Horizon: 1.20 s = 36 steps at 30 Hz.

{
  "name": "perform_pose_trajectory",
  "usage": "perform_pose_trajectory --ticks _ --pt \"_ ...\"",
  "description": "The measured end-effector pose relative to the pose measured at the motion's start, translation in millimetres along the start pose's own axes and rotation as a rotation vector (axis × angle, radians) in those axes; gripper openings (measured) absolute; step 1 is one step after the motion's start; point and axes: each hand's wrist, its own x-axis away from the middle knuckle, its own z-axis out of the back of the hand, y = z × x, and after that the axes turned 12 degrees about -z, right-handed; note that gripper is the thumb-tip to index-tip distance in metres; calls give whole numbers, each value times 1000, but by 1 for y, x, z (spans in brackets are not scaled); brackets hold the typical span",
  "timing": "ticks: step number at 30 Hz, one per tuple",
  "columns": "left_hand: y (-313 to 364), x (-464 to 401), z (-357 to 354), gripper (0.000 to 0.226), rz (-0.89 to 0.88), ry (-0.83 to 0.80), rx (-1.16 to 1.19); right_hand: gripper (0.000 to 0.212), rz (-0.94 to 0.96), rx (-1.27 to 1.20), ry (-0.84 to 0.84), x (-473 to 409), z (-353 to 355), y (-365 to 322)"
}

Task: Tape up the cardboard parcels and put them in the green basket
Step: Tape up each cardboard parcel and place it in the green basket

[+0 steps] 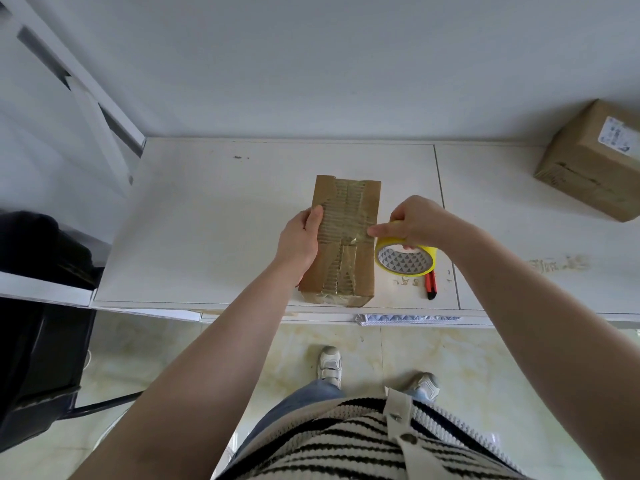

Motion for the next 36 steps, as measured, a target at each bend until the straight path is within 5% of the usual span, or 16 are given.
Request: perform_pose_trajectory --ticks 5,8,22,25,30,32,36 --pt "8 4 -5 127 28 -85 -239 57 -13 47 -19 -3 1 0" --pt "12 2 -13 141 -49 -89 -321 57 -24 35 -17 -3 2 5" --pt "-1 0 -9 136 6 -65 0 61 64 -4 37 4 10 -4" --pt "1 5 -12 132 34 -57 67 45 104 -29 3 10 38 -9" --pt "17 8 -16 100 -213 -64 -320 42 157 -10 -50 20 45 -21" --pt "25 5 -23 86 -150 -84 -404 40 181 -2 -43 23 42 -27" --pt "22 4 -23 99 -37 -68 -543 41 234 -133 -65 27 41 -30"
